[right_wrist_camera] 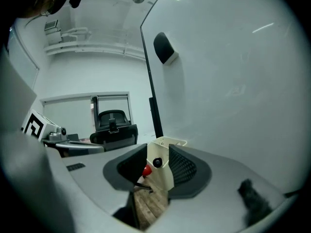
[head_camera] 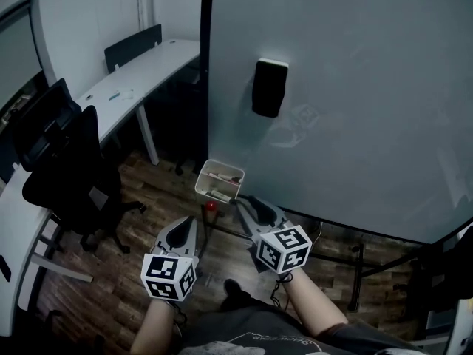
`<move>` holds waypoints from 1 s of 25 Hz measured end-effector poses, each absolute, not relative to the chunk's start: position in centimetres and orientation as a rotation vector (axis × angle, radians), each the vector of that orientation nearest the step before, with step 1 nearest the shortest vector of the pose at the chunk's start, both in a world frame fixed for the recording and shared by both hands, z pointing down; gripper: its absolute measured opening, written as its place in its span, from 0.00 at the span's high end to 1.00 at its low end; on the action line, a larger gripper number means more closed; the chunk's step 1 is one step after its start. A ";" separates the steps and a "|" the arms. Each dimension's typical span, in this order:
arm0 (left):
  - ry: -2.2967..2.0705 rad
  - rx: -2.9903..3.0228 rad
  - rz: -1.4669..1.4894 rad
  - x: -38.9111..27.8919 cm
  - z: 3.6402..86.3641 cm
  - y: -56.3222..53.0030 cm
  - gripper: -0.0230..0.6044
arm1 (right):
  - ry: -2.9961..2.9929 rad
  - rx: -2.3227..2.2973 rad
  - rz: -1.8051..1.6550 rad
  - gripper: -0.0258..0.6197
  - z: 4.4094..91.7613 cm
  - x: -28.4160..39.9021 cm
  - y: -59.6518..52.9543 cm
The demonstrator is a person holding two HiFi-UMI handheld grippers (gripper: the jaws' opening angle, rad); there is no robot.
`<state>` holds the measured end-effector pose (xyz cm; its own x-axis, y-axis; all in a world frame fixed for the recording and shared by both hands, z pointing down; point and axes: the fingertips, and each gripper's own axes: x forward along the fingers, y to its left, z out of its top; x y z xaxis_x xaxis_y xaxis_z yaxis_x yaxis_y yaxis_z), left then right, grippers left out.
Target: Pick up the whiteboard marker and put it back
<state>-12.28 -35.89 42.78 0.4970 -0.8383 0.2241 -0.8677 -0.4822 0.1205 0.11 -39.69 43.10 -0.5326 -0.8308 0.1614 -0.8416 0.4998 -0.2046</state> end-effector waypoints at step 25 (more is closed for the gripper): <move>-1.297 2.588 0.189 -14.5 43.8 -19.3 0.94 | -2.602 1.631 0.410 0.91 42.6 -2.2 -19.5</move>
